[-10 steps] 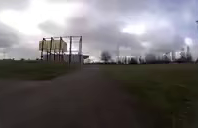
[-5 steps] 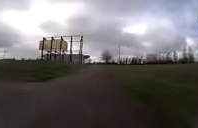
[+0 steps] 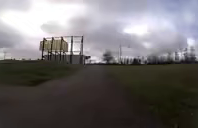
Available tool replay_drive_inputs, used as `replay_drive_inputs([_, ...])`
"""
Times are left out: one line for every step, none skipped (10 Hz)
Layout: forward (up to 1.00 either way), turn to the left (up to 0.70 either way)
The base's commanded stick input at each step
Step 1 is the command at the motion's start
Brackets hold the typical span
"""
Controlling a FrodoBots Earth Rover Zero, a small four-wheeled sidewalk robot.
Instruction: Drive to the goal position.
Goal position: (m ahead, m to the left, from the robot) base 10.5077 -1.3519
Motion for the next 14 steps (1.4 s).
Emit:
replay_drive_inputs([0.00,0.00])
replay_drive_inputs([0.00,0.00])
replay_drive_inputs([0.00,0.00])
replay_drive_inputs([0.00,0.00])
replay_drive_inputs([0.00,0.00])
replay_drive_inputs([0.00,0.00])
replay_drive_inputs([0.21,0.00])
replay_drive_inputs([0.88,0.00])
replay_drive_inputs([1.00,0.00])
replay_drive_inputs([1.00,0.00])
replay_drive_inputs([1.00,0.00])
replay_drive_inputs([1.00,0.00])
replay_drive_inputs([1.00,0.00])
replay_drive_inputs([1.00,0.00])
